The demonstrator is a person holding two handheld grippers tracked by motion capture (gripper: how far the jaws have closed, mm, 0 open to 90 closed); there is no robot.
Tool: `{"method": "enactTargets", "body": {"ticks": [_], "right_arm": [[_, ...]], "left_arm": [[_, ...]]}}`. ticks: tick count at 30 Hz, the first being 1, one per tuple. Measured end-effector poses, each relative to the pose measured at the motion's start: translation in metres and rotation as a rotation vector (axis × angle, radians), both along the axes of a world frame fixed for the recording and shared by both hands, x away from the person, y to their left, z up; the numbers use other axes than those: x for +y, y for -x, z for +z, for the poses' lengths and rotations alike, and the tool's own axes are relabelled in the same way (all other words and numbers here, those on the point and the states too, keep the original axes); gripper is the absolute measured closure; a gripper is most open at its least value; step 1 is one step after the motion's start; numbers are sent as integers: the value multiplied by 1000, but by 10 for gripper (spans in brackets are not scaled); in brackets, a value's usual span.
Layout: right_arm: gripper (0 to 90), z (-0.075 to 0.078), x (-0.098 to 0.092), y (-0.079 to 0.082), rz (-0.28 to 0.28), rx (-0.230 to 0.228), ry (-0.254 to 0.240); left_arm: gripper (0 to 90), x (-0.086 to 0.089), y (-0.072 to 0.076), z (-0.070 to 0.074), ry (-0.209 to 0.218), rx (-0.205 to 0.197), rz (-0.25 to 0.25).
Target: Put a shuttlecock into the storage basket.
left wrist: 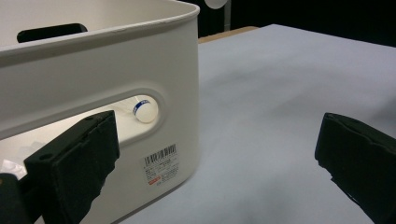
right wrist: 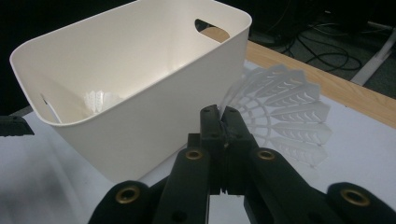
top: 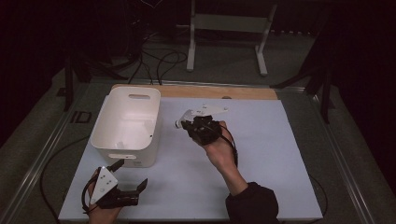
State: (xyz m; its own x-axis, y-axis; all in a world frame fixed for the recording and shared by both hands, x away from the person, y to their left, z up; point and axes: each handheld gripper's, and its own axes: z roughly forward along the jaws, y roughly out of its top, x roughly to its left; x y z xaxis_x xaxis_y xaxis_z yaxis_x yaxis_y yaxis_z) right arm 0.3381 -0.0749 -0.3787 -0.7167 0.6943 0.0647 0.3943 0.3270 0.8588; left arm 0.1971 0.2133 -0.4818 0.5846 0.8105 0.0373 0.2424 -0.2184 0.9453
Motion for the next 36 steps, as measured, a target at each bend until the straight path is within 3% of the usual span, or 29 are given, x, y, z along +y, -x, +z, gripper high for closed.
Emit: {"method": "enactTargets", "body": {"ticks": [36], "right_arm": [[893,19,10,4,27,-44,-5]], "left_arm": [[4,0,0,0,4,-3,4]]}}
